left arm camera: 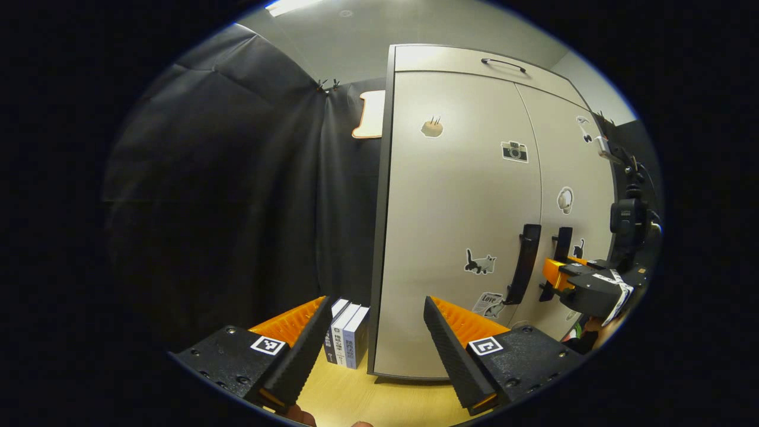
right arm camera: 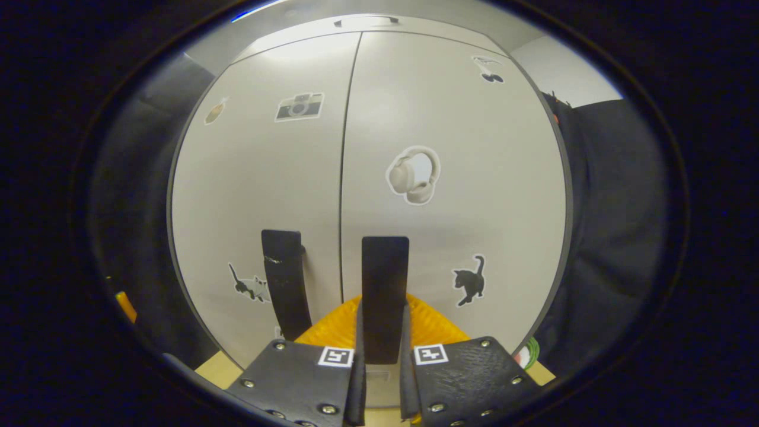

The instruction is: Open the right door of the double-door shoe cabinet with the right hand, and open the left door with the left hand.

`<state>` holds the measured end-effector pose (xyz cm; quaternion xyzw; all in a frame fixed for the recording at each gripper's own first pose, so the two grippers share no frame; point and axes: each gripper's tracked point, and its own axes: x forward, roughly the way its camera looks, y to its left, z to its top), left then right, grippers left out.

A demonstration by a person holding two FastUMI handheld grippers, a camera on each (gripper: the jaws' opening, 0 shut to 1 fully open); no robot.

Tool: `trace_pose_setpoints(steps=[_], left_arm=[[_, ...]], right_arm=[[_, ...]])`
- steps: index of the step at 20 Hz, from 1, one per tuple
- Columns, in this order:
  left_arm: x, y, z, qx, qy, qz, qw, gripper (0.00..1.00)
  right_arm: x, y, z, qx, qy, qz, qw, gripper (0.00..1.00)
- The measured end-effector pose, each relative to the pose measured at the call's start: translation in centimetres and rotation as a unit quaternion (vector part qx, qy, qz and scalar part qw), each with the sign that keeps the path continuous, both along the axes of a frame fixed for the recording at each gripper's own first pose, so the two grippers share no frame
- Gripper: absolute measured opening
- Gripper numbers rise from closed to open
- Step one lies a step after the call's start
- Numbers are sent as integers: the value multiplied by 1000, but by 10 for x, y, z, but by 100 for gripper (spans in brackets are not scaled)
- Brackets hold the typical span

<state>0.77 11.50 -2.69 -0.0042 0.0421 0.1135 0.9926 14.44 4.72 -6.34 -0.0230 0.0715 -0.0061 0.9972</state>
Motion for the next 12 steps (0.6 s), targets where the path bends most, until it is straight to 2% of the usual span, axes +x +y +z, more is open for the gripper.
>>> trace_pose_setpoints(steps=[6, 12], left_arm=[[-9, -4, 2, 3, -1, -5, 1000, 96], [-20, -21, 0, -2, 2, -22, 1000, 97]], right_arm=[[-13, -3, 3, 8, -3, 19, 1000, 23], [-28, -6, 5, 15, -4, 56, 998, 23]])
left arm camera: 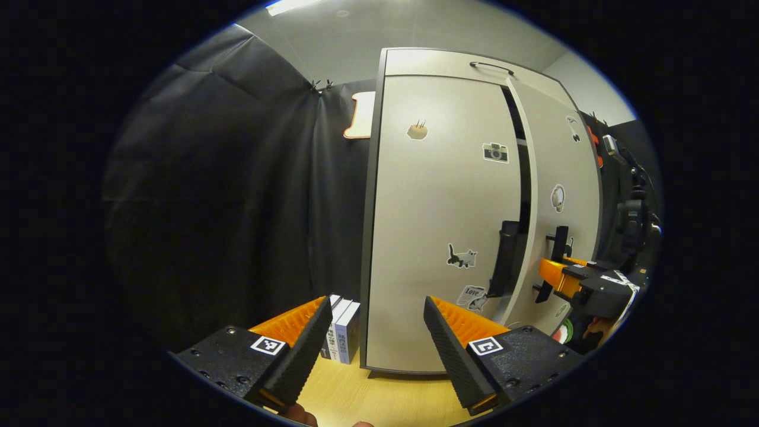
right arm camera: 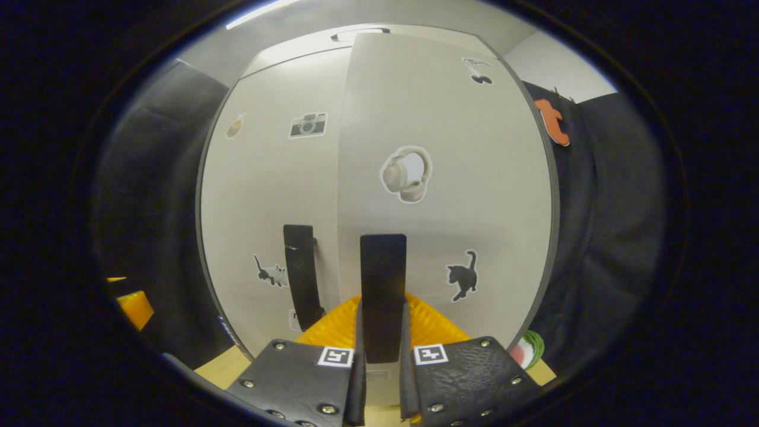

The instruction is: Open the right door of the double-door shoe cabinet with the right hand, and open the left door with the left hand.

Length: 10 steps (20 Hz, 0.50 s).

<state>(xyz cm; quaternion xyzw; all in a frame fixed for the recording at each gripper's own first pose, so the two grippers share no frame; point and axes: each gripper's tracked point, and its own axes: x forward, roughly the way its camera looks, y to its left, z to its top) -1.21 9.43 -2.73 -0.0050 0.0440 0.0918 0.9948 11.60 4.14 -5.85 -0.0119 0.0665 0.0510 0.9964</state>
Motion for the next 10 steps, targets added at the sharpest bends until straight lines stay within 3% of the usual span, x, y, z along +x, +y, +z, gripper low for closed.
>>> trace_pose_setpoints(steps=[10], left_arm=[[-12, -11, 1, -1, 2, 2, 1000, 97]], right_arm=[[-31, -13, 3, 15, 5, 72, 997, 23]])
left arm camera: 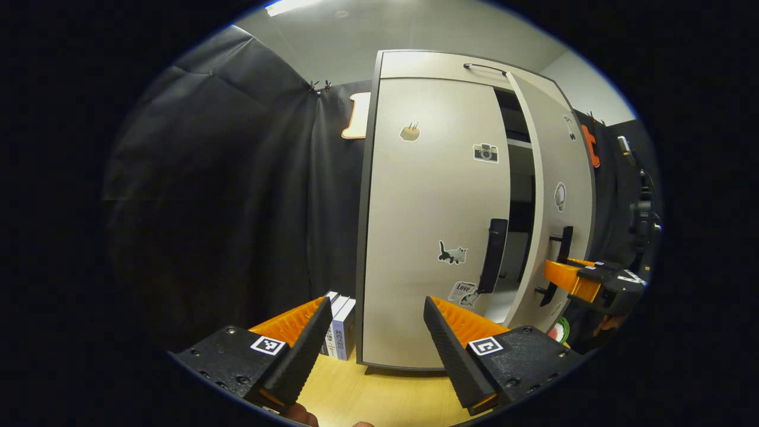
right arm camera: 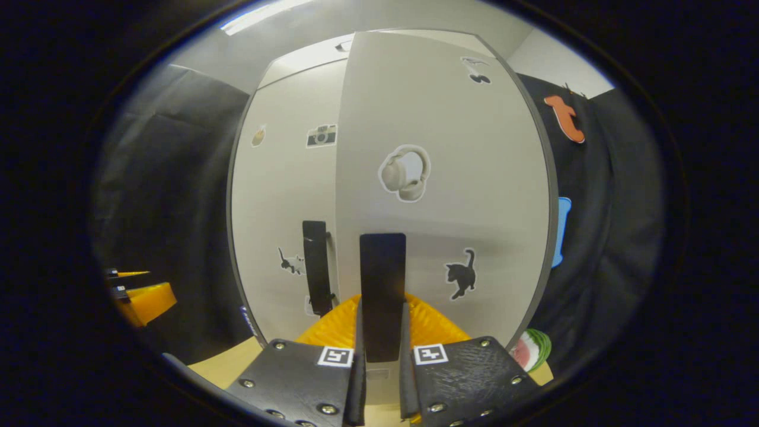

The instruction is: Open the right door of the double-door shoe cabinet with the right hand, and open the left door with the left hand.

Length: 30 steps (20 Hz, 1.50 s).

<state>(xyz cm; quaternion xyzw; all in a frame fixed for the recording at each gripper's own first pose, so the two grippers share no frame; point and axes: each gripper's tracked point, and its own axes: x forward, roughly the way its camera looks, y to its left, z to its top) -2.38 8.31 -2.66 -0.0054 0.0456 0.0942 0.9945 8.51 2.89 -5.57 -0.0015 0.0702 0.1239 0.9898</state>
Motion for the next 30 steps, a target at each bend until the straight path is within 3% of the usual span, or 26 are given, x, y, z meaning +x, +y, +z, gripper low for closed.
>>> trace_pose_setpoints(steps=[20, 24, 25, 30], left_arm=[[16, -35, -17, 1, 20, 9, 1000, 96], [22, -52, -20, 0, 24, -5, 1000, 93], [22, -56, -20, 0, 24, -8, 1000, 97], [26, -69, -25, 3, 28, -17, 999, 97]], right_arm=[[-57, -49, 7, 25, 10, 139, 990, 23], [-63, -56, 8, 23, 10, 153, 988, 23], [-64, -58, 8, 22, 10, 157, 987, 23], [-69, -74, 9, 34, 14, 168, 985, 23]])
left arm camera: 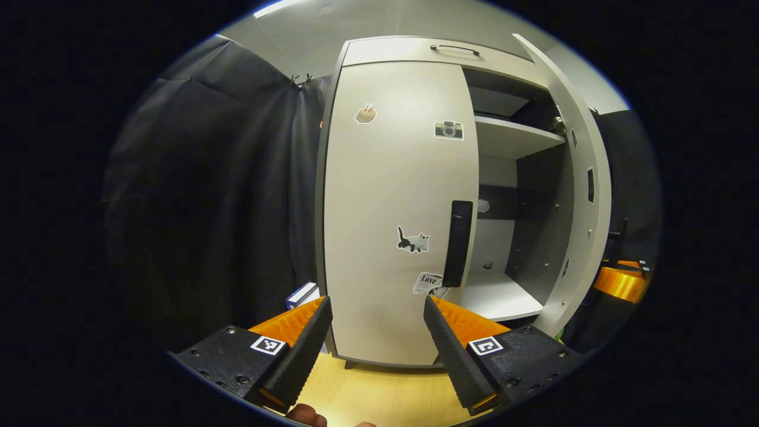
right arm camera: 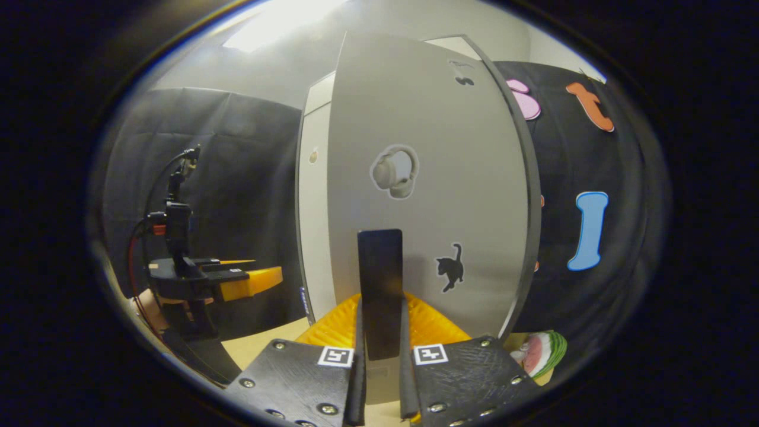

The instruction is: Open the right door of the double-door shoe cabinet with the right hand, and open the left door with the left hand.

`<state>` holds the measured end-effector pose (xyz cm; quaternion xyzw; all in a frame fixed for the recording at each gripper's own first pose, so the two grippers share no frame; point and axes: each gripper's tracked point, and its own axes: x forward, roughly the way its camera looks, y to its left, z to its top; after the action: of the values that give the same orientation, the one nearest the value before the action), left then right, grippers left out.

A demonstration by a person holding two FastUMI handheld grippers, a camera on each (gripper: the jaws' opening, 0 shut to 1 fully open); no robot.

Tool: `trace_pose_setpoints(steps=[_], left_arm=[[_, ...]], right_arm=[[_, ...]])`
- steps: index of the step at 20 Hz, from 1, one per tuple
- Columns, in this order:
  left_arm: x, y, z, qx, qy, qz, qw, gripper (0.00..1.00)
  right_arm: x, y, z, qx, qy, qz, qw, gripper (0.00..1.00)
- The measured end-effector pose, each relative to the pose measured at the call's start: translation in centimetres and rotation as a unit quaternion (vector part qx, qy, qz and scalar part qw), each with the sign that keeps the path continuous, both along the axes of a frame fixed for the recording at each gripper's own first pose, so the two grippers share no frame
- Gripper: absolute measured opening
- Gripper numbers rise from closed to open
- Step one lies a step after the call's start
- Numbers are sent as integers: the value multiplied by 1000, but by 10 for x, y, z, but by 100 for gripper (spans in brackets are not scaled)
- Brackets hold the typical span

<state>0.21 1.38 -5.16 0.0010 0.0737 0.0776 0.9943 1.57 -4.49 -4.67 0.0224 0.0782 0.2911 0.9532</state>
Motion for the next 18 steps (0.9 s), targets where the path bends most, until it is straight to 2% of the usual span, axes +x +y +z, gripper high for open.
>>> trace_pose_setpoints(steps=[8, 11, 17, 18], left_arm=[[0, -27, -7, 1, 6, -27, 1000, 96], [0, -36, -8, -1, 7, -36, 999, 97], [4, -60, -11, -9, 11, -62, 998, 97], [5, -64, -11, -7, 10, -67, 998, 97]], right_arm=[[-16, -35, 1, 3, 3, -19, 1000, 23], [-18, -51, 3, 11, 10, -44, 999, 22], [-28, -84, 3, -7, 0, -106, 994, 22], [-30, -94, 0, -10, 5, -118, 993, 18]])
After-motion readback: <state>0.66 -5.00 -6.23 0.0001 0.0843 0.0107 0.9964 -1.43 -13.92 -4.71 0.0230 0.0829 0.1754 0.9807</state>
